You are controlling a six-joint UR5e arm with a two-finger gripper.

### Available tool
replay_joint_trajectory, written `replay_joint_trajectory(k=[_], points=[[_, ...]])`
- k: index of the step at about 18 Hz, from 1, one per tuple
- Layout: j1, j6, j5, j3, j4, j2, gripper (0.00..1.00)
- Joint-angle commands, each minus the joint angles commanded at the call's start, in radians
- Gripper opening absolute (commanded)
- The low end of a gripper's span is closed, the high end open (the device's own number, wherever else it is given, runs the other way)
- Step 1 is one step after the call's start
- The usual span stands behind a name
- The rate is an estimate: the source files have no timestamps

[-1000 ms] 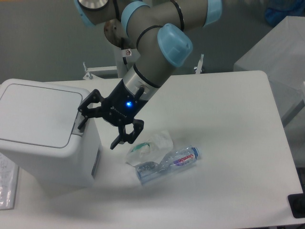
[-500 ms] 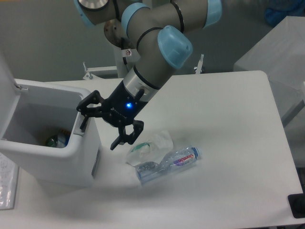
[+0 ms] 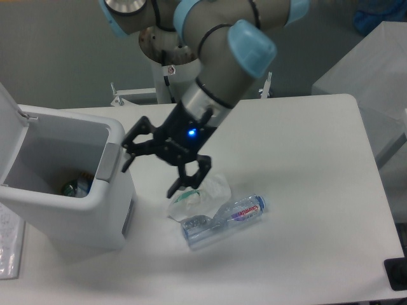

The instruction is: Open the trash can

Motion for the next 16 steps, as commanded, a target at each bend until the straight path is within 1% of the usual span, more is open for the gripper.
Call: replay_joint_trajectory(k=[2,7,9,13,16], points=[[0.020,0.035,0.067,0.009,0.000,-0.005,1.00],[0.038,0.228,0.332,0.009,-0.002,-0.014,1.00],[0.063,0.314,0.377,0.012,-0.003,-0.032,1.00],[0.129,0.484,0.423,0.012,-0.002,-0.061,1.00],[0.161,0.592,0.511,0.024,0.000,-0.100,1.00]])
